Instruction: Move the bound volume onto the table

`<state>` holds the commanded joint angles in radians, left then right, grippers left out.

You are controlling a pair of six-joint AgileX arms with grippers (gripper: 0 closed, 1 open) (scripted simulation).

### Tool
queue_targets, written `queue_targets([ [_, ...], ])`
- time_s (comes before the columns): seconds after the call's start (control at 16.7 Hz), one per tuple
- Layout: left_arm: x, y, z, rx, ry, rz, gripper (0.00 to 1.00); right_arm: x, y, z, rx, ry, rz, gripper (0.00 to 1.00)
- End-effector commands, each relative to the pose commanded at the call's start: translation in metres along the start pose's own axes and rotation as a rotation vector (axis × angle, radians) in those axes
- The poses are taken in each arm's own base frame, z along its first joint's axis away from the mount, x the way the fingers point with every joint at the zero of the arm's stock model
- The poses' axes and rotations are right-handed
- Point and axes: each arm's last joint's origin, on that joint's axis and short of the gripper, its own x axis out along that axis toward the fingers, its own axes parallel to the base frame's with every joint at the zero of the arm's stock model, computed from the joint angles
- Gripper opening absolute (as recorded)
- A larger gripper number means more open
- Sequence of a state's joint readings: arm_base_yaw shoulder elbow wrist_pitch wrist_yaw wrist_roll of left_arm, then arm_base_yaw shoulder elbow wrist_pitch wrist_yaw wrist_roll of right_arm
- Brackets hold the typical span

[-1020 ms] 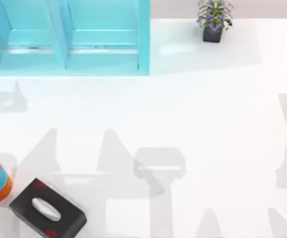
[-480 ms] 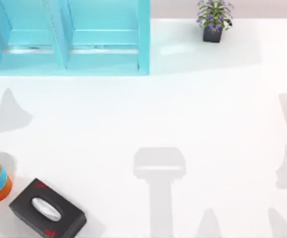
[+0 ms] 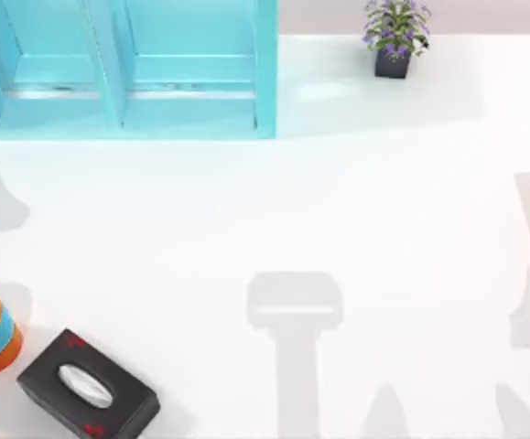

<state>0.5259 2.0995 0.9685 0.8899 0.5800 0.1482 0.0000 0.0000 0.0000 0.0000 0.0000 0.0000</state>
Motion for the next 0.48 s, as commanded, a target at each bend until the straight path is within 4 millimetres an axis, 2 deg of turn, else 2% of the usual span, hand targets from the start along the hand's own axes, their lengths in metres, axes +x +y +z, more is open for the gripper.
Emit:
queue_targets([
  [0.12,0.001,-0.003,0.001,-0.001,0.003,-0.003,1.00,0.000,0.000,0.000,0.000,0.000,0.000,1.00],
  [0.24,0.009,-0.008,0.010,0.000,-0.005,0.001,1.00,0.000,0.000,0.000,0.000,0.000,0.000,1.00],
  [0.48,0.050,-0.019,0.019,-0.004,-0.001,0.000,1.00,0.000,0.000,0.000,0.000,0.000,0.000,1.00],
])
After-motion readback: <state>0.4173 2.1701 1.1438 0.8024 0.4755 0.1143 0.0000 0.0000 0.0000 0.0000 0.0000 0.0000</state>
